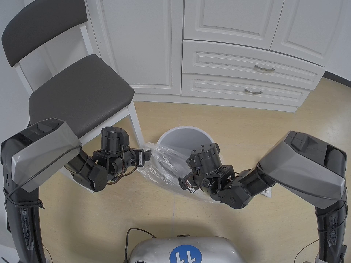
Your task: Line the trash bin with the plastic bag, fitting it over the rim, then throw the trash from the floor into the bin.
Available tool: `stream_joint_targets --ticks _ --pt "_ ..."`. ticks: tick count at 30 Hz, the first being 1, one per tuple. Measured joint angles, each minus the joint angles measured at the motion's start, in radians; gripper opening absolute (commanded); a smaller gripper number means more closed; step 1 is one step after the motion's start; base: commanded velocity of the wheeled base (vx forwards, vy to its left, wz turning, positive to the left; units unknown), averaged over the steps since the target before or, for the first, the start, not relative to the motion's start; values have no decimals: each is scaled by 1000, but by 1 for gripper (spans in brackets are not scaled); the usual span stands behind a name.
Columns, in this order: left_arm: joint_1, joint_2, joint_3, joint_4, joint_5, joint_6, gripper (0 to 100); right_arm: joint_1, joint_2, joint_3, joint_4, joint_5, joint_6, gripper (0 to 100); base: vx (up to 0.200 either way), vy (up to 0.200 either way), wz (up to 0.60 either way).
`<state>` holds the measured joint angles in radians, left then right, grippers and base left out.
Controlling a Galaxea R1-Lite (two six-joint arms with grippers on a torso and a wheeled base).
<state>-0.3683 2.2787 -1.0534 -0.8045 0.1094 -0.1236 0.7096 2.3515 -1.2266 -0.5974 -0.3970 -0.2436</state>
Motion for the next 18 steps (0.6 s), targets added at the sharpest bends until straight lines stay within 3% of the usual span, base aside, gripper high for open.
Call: stream_joint_targets --ticks 6,7,18 --pt "0 1 -1 -4 1 0 100 -11 49 -33 1 -5 0 100 0 0 0" --pt "0 2 -1 -4 1 0 100 -14 56 -39 1 -6 0 0 0 0 0" --pt "0 6 -4 -7 1 0 100 -28 55 -76 2 -6 2 0 0 0 0"
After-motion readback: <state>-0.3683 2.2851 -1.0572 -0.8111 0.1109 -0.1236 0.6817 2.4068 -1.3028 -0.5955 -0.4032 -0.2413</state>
